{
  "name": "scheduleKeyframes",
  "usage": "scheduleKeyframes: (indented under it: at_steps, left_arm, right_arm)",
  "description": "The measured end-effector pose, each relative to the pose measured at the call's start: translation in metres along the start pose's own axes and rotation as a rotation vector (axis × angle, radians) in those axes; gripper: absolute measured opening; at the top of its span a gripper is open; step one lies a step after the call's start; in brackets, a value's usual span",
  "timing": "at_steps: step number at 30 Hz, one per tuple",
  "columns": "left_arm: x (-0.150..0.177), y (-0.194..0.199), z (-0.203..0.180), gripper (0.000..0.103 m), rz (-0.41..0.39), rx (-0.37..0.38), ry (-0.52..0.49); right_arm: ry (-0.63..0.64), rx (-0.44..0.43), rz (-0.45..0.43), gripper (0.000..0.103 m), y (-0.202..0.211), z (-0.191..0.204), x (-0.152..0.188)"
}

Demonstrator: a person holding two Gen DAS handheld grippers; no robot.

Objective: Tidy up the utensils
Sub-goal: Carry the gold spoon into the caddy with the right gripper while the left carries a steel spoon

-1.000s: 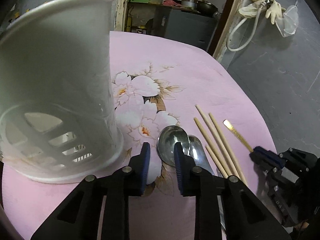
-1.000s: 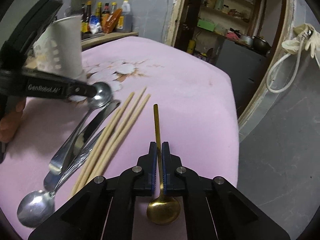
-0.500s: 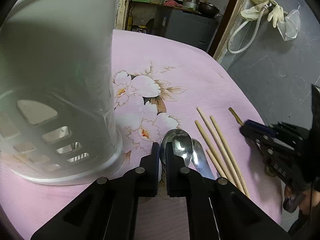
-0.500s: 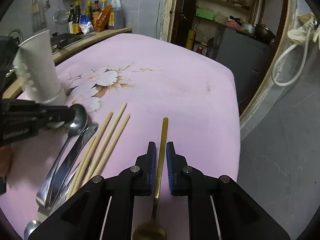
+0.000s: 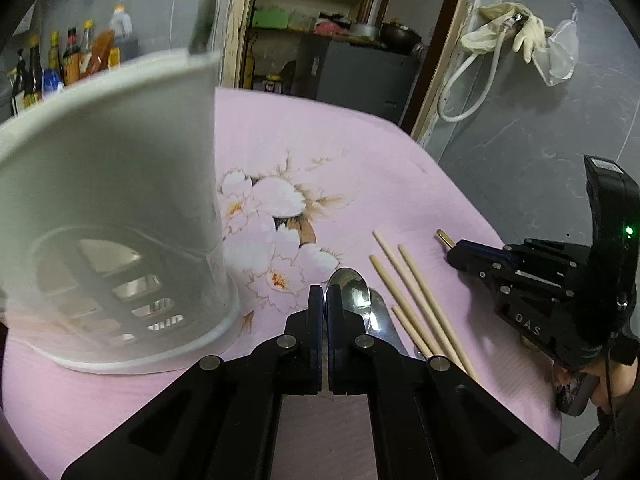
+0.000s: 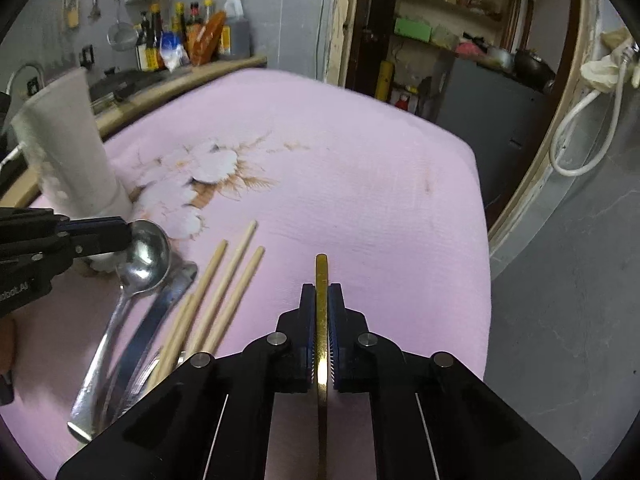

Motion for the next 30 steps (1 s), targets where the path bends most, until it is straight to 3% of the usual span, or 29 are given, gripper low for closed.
scheduleKeyframes:
  at_steps: [8,15,19,30]
  left_arm:
    - [0.009,0.043,-0.011,0.000,-0.234,-0.010,-0.044]
    - [0.016,0.074,-0.013,0.000,-0.404,-0.014,-0.025]
    - [0.014,0.087,-0.008,0.000,-0.454,-0.007,-0.007]
    - [-0.003,0.118,0.007,0.000,-0.488,-0.003,0.042]
  right_arm:
    - [-0.046,0.034,-0.291,0.004,0.063,0.010,0.007]
    - [-0.070,0.055,-0.440,0.004,0.086,0.025,0.002]
    - [-0.094,0.059,-0.499,0.004,0.092,0.024,-0.003]
    - [-0.085,0.068,-0.605,0.004,0.116,0.029,-0.025]
Point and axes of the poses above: each gripper's, at about its wrist camera, not at the fingertips, and y roughly against the way its jaws point, z to its left, x to its underside, the point moved 2 cm from there along -y, roughly the way its jaws point, and after that the axes turned 13 degrees about y, right-handed, at the moved point
